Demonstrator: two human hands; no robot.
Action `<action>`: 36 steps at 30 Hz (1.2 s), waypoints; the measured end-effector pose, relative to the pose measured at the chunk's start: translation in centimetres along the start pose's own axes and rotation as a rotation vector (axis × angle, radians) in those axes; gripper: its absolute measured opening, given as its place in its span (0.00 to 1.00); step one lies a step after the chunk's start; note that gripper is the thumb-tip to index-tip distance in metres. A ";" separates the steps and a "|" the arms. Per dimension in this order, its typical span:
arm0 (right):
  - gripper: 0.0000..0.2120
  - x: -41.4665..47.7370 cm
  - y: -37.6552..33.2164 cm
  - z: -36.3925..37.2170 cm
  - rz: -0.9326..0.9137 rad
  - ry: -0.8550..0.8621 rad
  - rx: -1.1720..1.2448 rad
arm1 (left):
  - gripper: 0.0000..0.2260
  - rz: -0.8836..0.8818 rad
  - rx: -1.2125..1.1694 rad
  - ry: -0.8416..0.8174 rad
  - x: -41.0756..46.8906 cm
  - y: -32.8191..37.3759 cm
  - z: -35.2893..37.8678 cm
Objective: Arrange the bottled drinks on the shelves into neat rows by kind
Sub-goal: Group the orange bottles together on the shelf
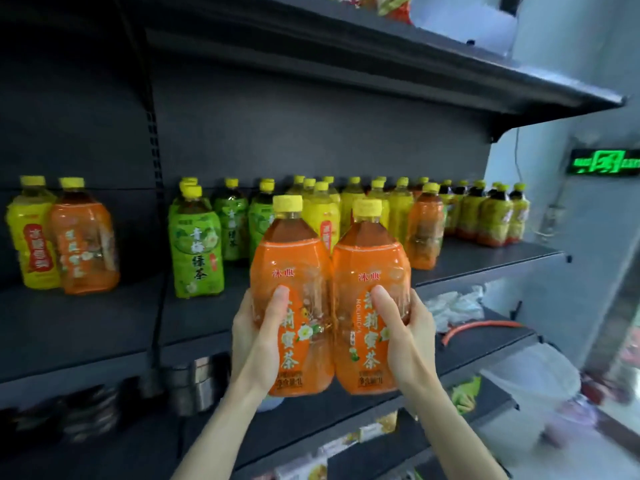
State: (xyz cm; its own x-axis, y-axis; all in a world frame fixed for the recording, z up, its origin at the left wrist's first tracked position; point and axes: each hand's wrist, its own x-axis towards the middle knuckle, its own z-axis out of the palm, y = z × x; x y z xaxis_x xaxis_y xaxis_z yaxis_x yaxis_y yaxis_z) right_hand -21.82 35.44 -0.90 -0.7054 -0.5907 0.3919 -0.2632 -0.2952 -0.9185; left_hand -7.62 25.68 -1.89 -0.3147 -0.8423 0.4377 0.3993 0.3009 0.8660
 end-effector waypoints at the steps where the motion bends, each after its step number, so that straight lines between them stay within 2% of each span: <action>1: 0.27 0.4 0.2 -2.2 -0.002 0.027 -0.012 | 0.24 -0.014 -0.007 -0.014 -0.5 -0.6 2.0; 4: 0.26 1.9 0.5 -7.7 0.008 0.099 -0.014 | 0.28 -0.043 -0.019 -0.064 -1.2 -1.7 7.3; 8: 0.29 4.7 0.9 -12.9 0.000 0.146 -0.005 | 0.27 -0.012 -0.016 -0.122 -0.2 -2.4 13.6; 15: 0.30 12.2 3.8 -19.2 -0.042 0.185 0.022 | 0.25 -0.001 -0.043 -0.192 4.7 -7.3 22.6; 20: 0.30 20.1 7.0 -22.7 -0.044 0.202 0.008 | 0.28 0.023 -0.033 -0.204 10.2 -12.3 29.0; 28: 0.29 32.5 11.6 -26.8 -0.063 0.201 -0.009 | 0.28 0.024 -0.029 -0.139 17.6 -18.2 37.5; 32: 0.30 37.2 13.7 -28.3 -0.056 0.165 0.018 | 0.26 0.064 0.054 -0.071 19.7 -20.6 40.5; 36: 0.26 41.5 15.9 -29.8 -0.029 0.105 0.084 | 0.32 0.147 0.147 -0.018 20.6 -22.1 43.3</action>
State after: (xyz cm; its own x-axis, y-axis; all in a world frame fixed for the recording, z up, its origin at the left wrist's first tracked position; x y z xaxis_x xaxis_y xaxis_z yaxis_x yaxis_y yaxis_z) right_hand -74.89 28.59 -0.80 -0.7646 -0.5002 0.4064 -0.2315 -0.3753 -0.8975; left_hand -60.17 21.03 -1.56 -0.2784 -0.7764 0.5655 0.3124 0.4835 0.8177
